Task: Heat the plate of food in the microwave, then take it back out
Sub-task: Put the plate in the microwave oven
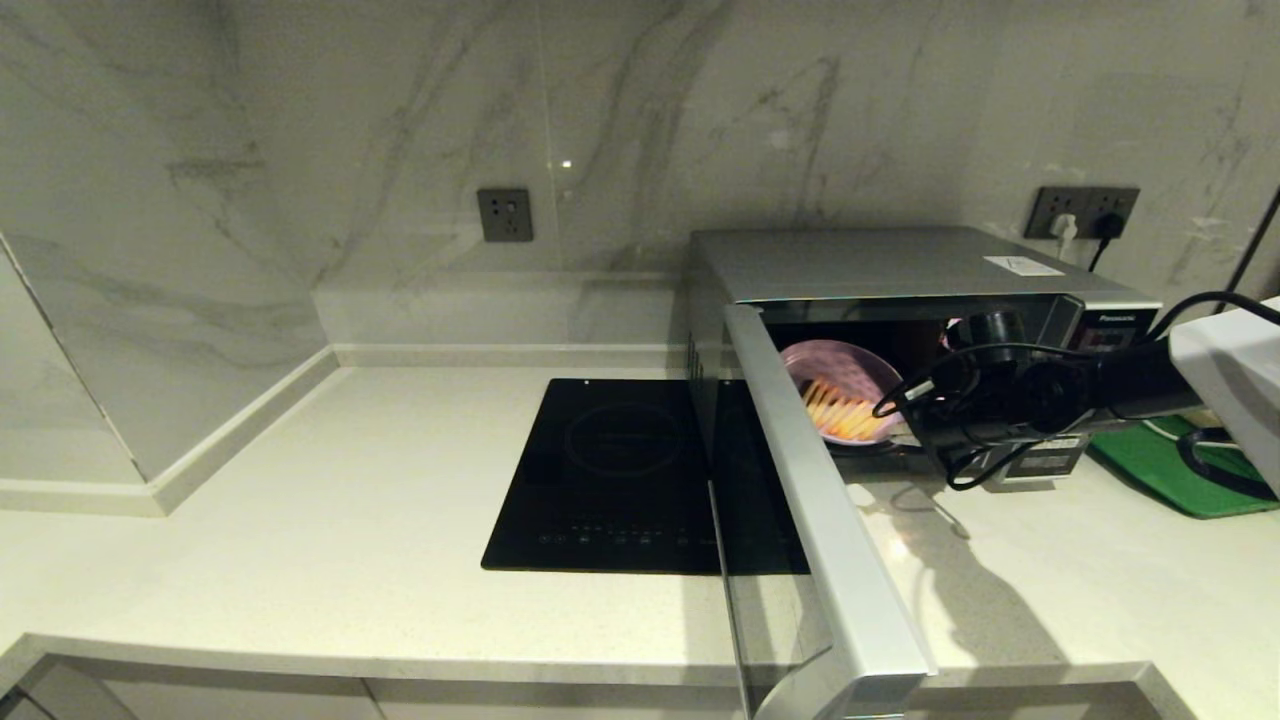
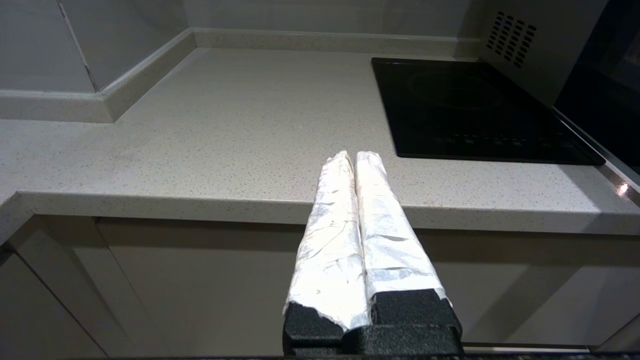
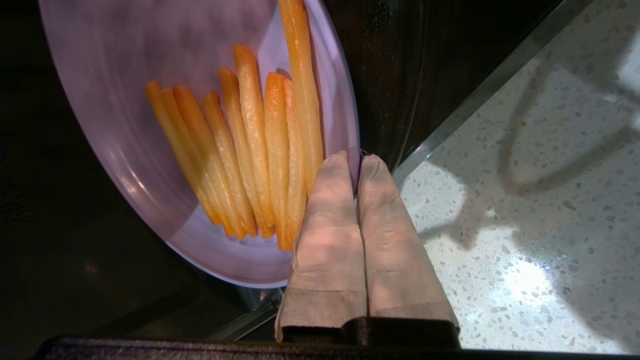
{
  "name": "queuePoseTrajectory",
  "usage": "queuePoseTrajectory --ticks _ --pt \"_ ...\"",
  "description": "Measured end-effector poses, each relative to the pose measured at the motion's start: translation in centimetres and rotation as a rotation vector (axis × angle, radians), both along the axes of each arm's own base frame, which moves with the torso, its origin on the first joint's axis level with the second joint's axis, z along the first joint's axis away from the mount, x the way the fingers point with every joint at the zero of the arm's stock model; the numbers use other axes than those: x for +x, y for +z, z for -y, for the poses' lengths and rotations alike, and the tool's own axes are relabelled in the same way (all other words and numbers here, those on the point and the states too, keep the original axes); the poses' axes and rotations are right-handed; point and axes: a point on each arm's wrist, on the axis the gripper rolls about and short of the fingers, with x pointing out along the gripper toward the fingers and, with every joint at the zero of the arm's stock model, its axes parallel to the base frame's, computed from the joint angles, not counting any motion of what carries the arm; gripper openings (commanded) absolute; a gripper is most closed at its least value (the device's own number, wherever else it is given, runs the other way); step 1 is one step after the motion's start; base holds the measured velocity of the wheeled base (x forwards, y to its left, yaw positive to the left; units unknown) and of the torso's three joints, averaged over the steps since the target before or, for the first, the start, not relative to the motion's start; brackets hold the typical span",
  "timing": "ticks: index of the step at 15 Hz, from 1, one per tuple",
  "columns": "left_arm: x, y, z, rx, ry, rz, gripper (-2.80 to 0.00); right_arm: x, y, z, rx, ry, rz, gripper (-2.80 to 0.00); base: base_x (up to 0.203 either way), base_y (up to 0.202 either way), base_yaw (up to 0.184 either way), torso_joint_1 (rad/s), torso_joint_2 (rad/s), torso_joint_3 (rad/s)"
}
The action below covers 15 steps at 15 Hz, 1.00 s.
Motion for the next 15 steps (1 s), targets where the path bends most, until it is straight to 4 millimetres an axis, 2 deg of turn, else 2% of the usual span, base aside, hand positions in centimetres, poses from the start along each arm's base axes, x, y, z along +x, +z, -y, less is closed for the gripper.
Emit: queuePoseTrajectory --ticks 10,11,15 --pt "0.00 0.00 0.00 0.000 0.000 0.000 -2.80 0.23 -0.63 0.00 -0.002 0.000 -0.014 -2.80 0.000 0.000 0.000 0.000 0.00 0.000" --pt "0.00 0.00 0.00 0.000 0.000 0.000 -2.80 0.24 -0.72 0.00 -0.003 0.000 -0.016 0.00 0.000 0.000 0.000 0.000 0.00 0.000" --pt "0.00 0.00 0.00 0.000 0.000 0.000 -2.80 0.24 -0.64 -0.04 -0.005 0.002 -0.012 0.00 0.000 0.000 0.000 0.000 0.00 0.000"
